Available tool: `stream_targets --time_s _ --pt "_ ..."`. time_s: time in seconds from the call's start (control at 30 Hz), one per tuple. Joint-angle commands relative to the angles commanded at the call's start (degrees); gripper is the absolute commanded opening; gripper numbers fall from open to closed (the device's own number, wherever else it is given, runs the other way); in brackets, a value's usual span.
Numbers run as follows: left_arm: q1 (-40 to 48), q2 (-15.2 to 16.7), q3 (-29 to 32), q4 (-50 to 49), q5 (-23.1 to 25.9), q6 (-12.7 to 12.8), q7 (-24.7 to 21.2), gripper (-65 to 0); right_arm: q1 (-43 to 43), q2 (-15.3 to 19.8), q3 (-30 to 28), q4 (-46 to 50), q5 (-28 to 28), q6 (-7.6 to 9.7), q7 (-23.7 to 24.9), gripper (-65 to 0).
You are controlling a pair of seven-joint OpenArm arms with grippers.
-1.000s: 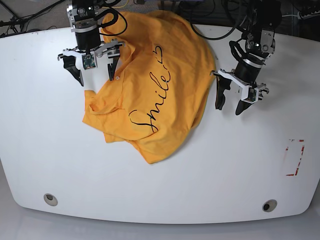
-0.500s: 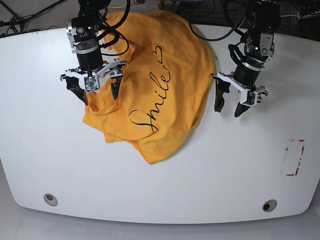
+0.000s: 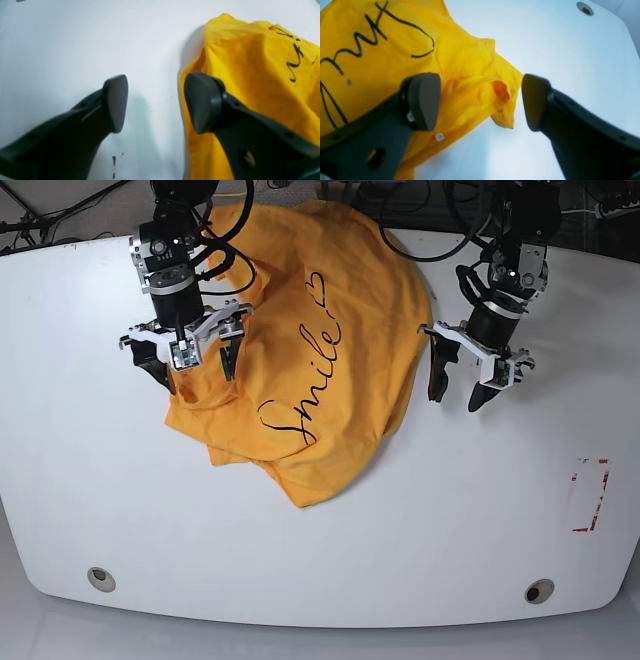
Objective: Fold the T-shirt properly
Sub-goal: 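Move the right gripper along the shirt edge toward the sleeve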
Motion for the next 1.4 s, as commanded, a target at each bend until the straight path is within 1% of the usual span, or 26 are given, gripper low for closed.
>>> stream_targets --time_s 0.17,0.3,0.57,0.63,0.9,0.97,1.23,1.4 --pt "0.14 -0.01 -0.52 -0.02 0.13 0.01 -0.18 -28.8 2.7 0.3 0.32 0.39 0.79 0.51 -2.5 -17.2" --pt "0.25 0.21 -0.63 0.38 0.29 0.13 0.08 -28.6 5.61 0.66 0.28 0.92 3.42 0.8 -4.59 -17.2" --pt "0.13 0.29 -0.34 0.46 0.26 0.21 0.08 -28.6 6.4 0.28 -0.2 -1.2 6.92 0.58 -5.61 -17.3" --pt "0.24 0.04 -0.01 0.03 0.22 0.23 0.02 -28.6 7.33 0.18 -0.37 -3.44 8.12 0.18 -5.13 -17.3" --pt "0.39 -0.37 -0.06 0.19 0.25 0.22 0.09 -28.5 11.79 0.17 -0.03 -8.0 8.78 0.02 -6.69 -17.4" --pt "0.72 -0.64 -0.37 0.39 0.1 0.14 -0.03 -28.6 16.43 0.39 1.2 -11.24 8.6 0.16 -8.55 -17.4" --pt "1.13 -0.91 -0.43 0.17 0.09 0.08 -0.3 -28.7 18.59 1.4 2.56 -13.72 9.08 0.45 -10.4 -17.5" --pt "1.46 -0.57 -0.28 0.15 0.19 0.03 -0.6 -28.3 18.64 2.38 3.57 -15.16 9.16 1.42 -11.28 -17.4"
